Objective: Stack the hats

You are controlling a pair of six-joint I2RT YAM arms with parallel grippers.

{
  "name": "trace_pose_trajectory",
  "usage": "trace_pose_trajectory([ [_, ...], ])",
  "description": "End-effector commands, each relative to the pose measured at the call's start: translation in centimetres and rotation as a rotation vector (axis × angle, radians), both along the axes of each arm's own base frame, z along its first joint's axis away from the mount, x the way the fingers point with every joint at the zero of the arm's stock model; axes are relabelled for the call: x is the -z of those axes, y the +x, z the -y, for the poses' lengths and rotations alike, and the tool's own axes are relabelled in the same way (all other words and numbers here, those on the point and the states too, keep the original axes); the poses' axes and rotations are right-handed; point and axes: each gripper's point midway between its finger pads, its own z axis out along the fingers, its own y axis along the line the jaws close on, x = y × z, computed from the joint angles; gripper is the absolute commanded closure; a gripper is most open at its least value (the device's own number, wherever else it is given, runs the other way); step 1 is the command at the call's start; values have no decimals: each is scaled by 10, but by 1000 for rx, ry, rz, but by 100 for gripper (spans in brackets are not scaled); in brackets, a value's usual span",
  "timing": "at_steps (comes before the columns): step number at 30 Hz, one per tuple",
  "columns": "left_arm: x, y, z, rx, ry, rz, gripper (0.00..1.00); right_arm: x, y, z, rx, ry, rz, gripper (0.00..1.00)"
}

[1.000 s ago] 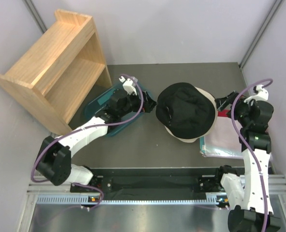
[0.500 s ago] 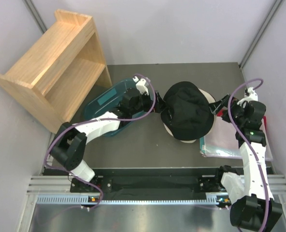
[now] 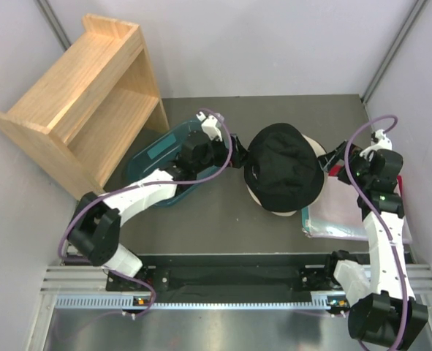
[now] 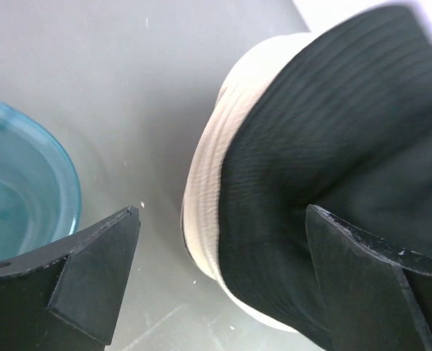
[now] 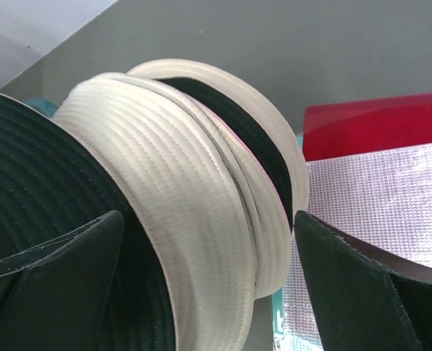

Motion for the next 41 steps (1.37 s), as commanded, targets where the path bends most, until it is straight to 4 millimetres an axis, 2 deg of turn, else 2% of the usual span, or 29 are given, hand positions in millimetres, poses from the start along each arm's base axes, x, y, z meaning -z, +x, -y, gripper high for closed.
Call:
trace_pose_trajectory([
  [1, -46, -5, -21, -57, -25, 108, 1, -42, 6, 6, 2, -43, 97, 0],
  [5, -60, -9, -42, -85, -30, 127, 1, -56, 5, 10, 11, -73, 111, 0],
  [6, -56, -8, -50, -103, -14, 116, 1, -59, 4, 14, 24, -93, 118, 0],
  [8, -62, -10, -70, -164, -2, 126, 1, -70, 1, 22, 70, -129, 140, 0],
  [9, -57, -7, -88, -223, 35, 113, 1, -73, -1, 25, 81, -152, 150, 0],
  [10, -63, -9, -105, -280, 60, 137, 1, -77, -3, 28, 98, -169, 161, 0],
  [12, -56, -12, -130, -335, 119, 123, 1, -89, -9, 36, 143, -209, 197, 0],
  [15, -62, -15, -168, -423, 148, 128, 1, -99, -14, 40, 168, -228, 219, 0],
  [20, -60, -30, -215, -535, 236, 116, 1, -104, -21, 44, 204, -244, 241, 0],
  [24, -57, -38, -228, -573, 286, 91, 1, -105, -23, 46, 215, -253, 246, 0],
  [27, -57, -39, -231, -583, 291, 91, 1, -106, -25, 45, 214, -251, 247, 0],
  [41, -56, -42, -231, -579, 280, 91, 1, -104, -27, 46, 219, -257, 243, 0],
])
